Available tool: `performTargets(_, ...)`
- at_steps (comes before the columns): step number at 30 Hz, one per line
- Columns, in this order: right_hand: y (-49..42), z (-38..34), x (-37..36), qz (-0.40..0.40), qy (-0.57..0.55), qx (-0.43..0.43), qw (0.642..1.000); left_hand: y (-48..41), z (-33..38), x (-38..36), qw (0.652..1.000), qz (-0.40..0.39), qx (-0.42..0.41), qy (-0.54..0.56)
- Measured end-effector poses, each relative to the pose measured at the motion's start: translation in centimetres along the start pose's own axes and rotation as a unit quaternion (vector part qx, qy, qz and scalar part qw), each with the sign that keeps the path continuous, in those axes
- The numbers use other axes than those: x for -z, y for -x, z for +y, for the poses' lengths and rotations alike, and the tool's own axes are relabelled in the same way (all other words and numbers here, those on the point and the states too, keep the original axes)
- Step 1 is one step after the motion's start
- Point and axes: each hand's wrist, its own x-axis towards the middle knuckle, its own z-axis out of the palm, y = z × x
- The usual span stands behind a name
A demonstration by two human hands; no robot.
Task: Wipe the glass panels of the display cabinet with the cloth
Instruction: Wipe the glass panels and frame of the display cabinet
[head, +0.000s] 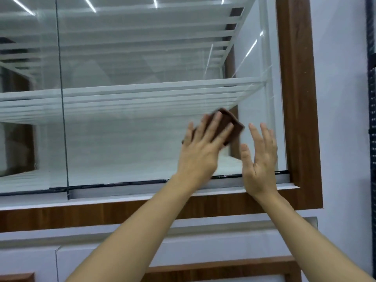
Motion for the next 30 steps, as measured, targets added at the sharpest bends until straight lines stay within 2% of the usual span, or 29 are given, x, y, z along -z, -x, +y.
performTargets(2,-1.1,-0.3,-0.6,-0.011,0.115,0.035,0.993,-2.8,-2.8,0.9,0.997,0.027,0.072,0.005)
performTargets(4,-4.2,-1.3,-1.3,-0.022,0.183,0.063,0.981,-7.0,-5.6,2.2,0.991,0.038,0.127,0.015)
performTargets(9,-16.3,-5.4,-2.3,-0.049,0.202,0.062,0.976,-19.7,-13.7,7.0,0.978,0.033,0.203,0.026)
performTargets(13,-25.8,-8.2,-1.8,-0.056,0.199,0.021,0.978,-27.1,-18.7,9.3,0.981,0.044,0.191,0.013)
performTargets(15,-29.2,-9.7,-1.4,-0.056,0.190,-0.010,0.980,-27.7,-18.7,9.2,0.986,0.068,0.150,-0.017)
performTargets(16,-30.3,-10.3,-1.3,-0.057,0.189,-0.024,0.980,-27.0,-18.3,9.0,0.992,0.071,0.104,-0.028)
performTargets(18,-31.1,-11.1,-1.3,-0.062,0.193,-0.046,0.978,-23.6,-17.5,8.4,0.996,0.041,-0.073,-0.035)
performTargets(20,-30.2,-11.4,-1.3,-0.068,0.198,-0.074,0.975,-20.1,-17.8,8.3,0.964,-0.024,-0.262,-0.046)
performTargets(21,-29.4,-11.5,-1.1,-0.080,0.199,-0.087,0.973,-19.4,-18.5,8.5,0.948,-0.049,-0.312,-0.051)
performTargets(22,-28.6,-11.5,-0.9,-0.100,0.201,-0.094,0.970,-19.9,-19.2,8.9,0.947,-0.059,-0.312,-0.051)
performTargets(23,-28.0,-11.5,-0.5,-0.123,0.203,-0.095,0.967,-21.4,-19.9,9.2,0.959,-0.048,-0.275,-0.051)
performTargets(25,-27.9,-11.6,0.3,-0.159,0.201,-0.094,0.962,-26.3,-20.8,10.3,0.990,0.006,-0.133,-0.047)
performTargets(27,-28.7,-11.8,1.0,-0.176,0.203,-0.088,0.959,-31.5,-21.0,11.4,1.000,0.022,0.005,-0.016)
performTargets(29,-29.4,-12.1,1.7,-0.191,0.202,-0.085,0.957,-34.1,-20.1,11.6,0.997,0.028,0.068,0.020)
performTargets(30,-29.5,-12.3,2.1,-0.198,0.197,-0.085,0.956,-34.0,-19.3,11.2,0.997,0.033,0.059,0.030)
